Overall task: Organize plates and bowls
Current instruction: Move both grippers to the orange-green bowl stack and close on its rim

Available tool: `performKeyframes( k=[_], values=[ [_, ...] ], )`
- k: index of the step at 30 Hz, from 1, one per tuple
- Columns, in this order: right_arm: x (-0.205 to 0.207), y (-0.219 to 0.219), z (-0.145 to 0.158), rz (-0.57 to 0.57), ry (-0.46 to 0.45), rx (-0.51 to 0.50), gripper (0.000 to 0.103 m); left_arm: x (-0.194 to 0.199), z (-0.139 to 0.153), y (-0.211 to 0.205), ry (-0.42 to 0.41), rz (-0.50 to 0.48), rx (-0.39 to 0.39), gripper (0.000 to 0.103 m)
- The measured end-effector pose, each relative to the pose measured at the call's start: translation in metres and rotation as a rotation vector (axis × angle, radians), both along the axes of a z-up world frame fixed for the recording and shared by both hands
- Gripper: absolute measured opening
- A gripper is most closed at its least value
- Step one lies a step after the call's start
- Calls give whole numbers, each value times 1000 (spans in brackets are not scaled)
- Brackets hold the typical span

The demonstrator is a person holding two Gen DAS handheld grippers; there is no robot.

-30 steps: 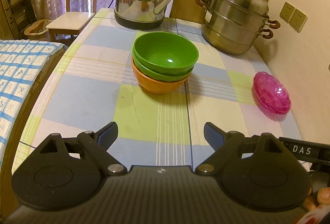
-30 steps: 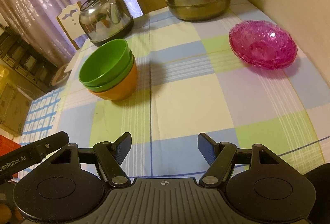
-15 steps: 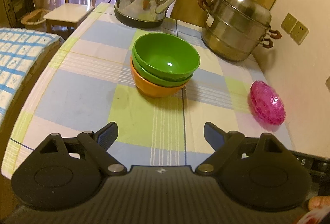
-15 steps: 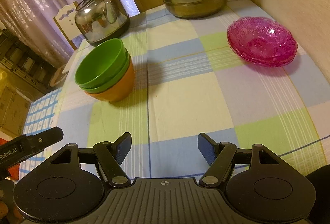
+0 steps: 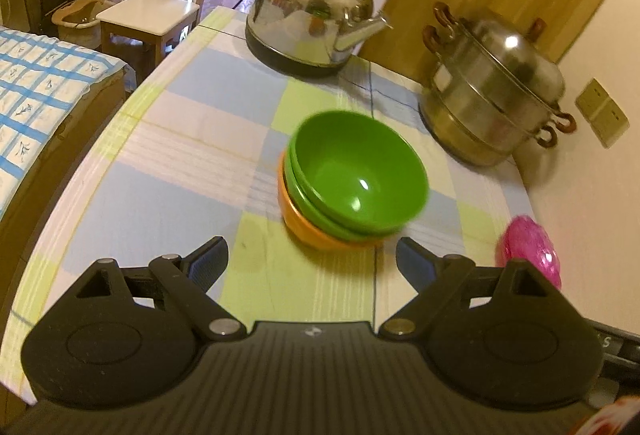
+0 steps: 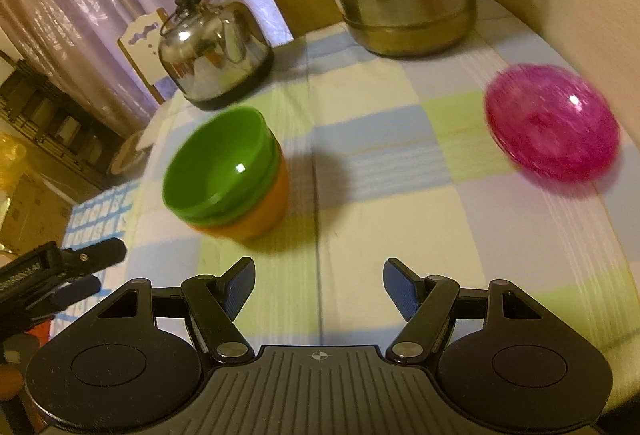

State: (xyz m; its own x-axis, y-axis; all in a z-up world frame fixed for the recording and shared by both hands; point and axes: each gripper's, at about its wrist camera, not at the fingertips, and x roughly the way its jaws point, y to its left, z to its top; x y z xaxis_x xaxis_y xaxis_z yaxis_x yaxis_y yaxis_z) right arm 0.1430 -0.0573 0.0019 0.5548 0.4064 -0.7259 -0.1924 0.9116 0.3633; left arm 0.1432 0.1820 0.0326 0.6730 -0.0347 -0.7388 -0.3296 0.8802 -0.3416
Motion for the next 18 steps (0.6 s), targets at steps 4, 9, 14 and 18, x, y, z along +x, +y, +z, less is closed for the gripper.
performKeyframes(
  k=[4, 9, 14, 18],
  values=[
    [32, 17, 4, 14, 4, 16, 71, 27, -3, 16, 6, 5, -27, 90],
    [73, 38, 1, 28, 30, 29, 71, 61, -17, 32, 31, 17, -75, 89],
    [103, 52, -11, 34, 65, 31, 70, 87, -34, 41, 61, 7, -114, 83],
    [121, 61, -28, 43, 110, 23, 59, 100, -48, 45, 87, 0, -141, 75]
  ],
)
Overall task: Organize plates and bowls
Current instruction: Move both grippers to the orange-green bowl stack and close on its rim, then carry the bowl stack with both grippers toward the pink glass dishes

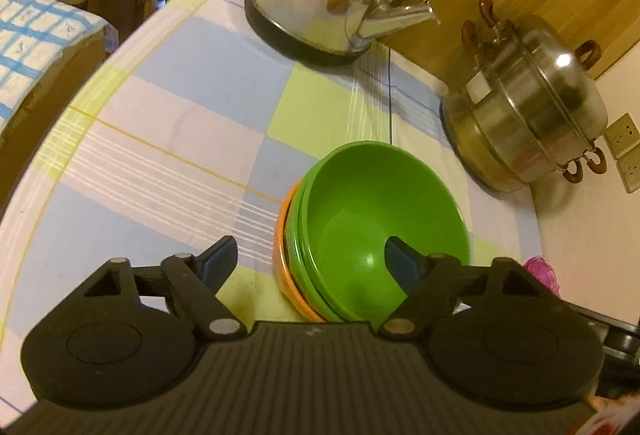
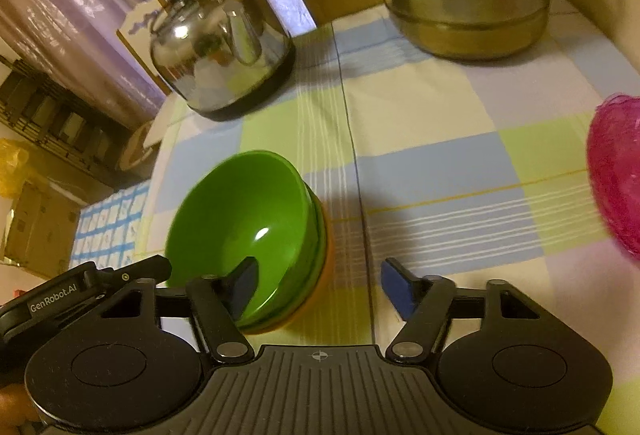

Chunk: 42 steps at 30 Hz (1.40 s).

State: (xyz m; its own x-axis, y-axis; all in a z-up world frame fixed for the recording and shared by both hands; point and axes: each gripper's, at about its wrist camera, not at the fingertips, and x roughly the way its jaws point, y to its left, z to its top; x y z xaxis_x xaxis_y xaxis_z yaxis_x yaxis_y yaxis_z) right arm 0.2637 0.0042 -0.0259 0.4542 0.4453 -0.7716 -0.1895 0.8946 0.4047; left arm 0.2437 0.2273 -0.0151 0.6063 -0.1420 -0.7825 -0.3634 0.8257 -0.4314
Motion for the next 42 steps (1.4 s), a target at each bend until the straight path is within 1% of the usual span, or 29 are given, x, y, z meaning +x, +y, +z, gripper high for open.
performKeyframes(
  k=[1, 4, 6, 13, 15, 18, 19, 21, 22, 25, 36, 42],
  values=[
    [4, 2, -4, 3, 12, 2, 57, 3, -3, 1, 4, -2, -4, 75],
    [14, 5, -15, 8, 51, 12, 56, 11, -13, 2, 20, -4, -19, 74],
    [19, 8, -20, 6, 69, 10, 54, 16, -18, 3, 31, -8, -30, 70],
    [27, 17, -33, 24, 92, -5, 47, 26, -31, 2, 49, -25, -42, 63],
    [29, 20, -35, 24, 96, -8, 46, 28, -34, 1, 54, -29, -39, 59],
    [30, 23, -37, 24, 104, -20, 45, 32, -37, -1, 67, -41, -31, 57],
    [30, 24, -38, 24, 107, -26, 45, 34, -38, -1, 70, -45, -31, 55],
    [31, 27, -40, 22, 114, -26, 43, 35, -39, -1, 71, -49, -33, 48],
    [32, 27, -42, 23, 120, -24, 40, 35, -40, -2, 70, -52, -35, 46],
    [33, 28, -43, 24, 127, -15, 33, 36, -40, -2, 72, -55, -27, 44],
    [38, 36, -49, 20, 136, -56, 27, 40, -43, -2, 88, -78, 10, 32],
    [37, 36, -48, 6, 131, -63, 24, 39, -41, -6, 92, -101, 39, 29]
  ],
)
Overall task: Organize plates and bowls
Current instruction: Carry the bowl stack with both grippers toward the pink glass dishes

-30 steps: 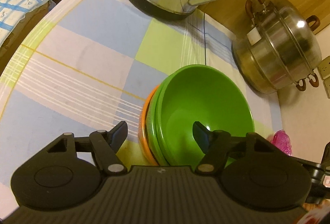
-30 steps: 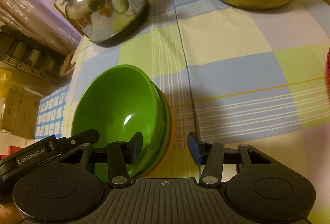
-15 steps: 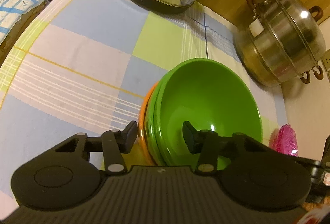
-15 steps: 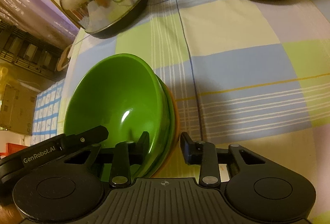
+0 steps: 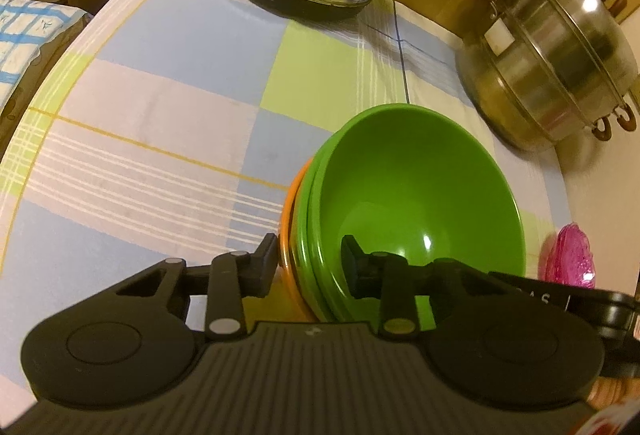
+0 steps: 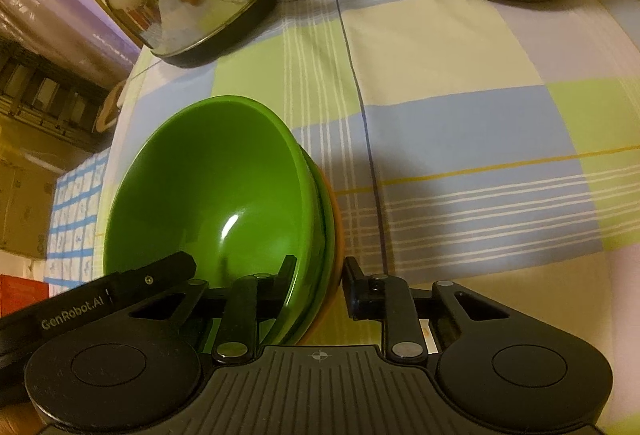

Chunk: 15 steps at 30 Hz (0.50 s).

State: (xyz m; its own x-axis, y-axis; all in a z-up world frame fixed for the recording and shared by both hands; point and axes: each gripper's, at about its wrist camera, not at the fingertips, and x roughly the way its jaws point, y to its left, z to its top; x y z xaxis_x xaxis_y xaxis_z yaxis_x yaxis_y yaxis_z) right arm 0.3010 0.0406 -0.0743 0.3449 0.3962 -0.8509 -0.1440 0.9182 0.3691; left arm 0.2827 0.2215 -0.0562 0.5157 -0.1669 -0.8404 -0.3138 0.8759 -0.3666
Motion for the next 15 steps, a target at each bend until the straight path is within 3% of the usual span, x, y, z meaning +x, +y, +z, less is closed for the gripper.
performKeyframes(
  k=[15],
  values=[
    [-26, -19, 3, -13, 2, 4, 23, -28, 6, -20, 14, -31, 9, 28]
  ],
)
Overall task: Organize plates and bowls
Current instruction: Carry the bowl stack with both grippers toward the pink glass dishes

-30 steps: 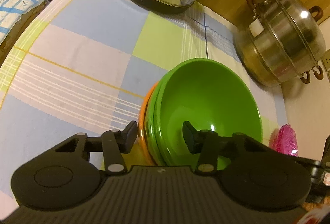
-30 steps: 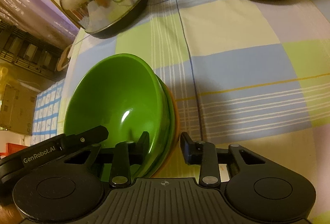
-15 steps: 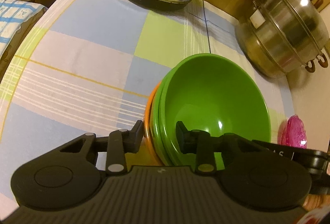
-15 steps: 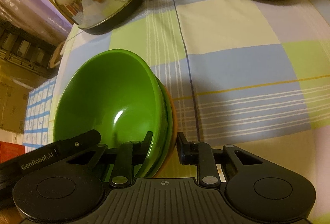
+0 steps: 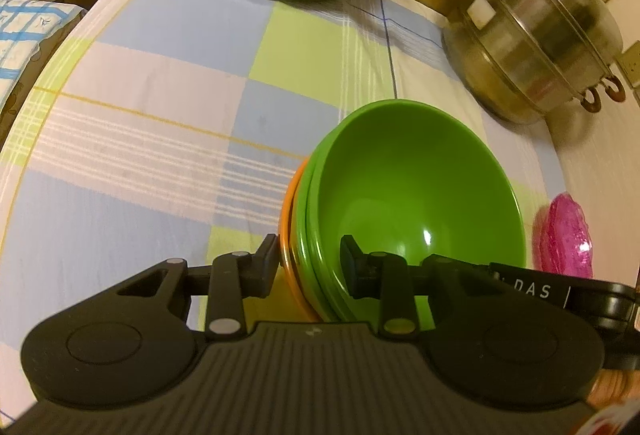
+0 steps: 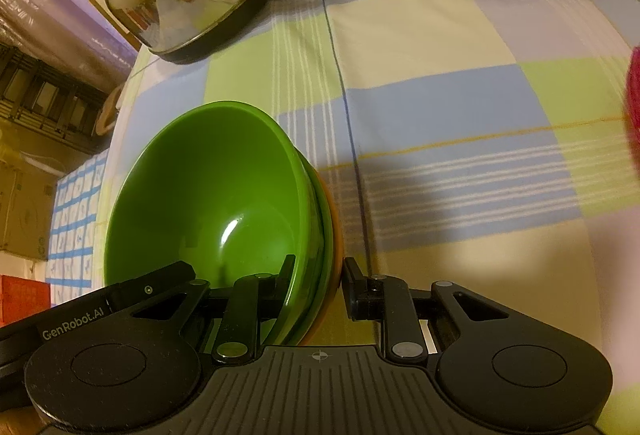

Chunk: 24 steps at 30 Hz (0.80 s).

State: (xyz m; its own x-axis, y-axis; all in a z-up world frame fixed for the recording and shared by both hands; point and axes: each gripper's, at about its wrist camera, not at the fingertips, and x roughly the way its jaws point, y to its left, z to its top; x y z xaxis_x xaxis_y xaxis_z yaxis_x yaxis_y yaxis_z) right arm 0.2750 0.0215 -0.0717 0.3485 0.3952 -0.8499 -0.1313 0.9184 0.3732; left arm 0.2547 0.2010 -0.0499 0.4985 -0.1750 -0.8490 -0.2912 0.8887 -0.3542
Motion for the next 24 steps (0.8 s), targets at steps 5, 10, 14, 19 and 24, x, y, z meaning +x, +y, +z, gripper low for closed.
performKeyframes(
  k=[5, 10, 14, 19, 24],
  values=[
    [-17, -11, 7, -7, -11, 6, 23, -13, 9, -11, -8, -6, 4, 28],
    [-33, -25, 17, -20, -24, 23, 23, -25, 24, -24, -23, -22, 9, 28],
    [-45, -39, 26, -36, -36, 31, 23, -32, 34, -40, -33, -44, 17, 28],
    [-59, -66, 38, -71, -55, 34, 23, -36, 45, -64, -47, -82, 9, 28],
    [-70, -98, 50, -116, -70, 36, 23, -38, 53, -95, -60, -126, 4, 28]
  ],
)
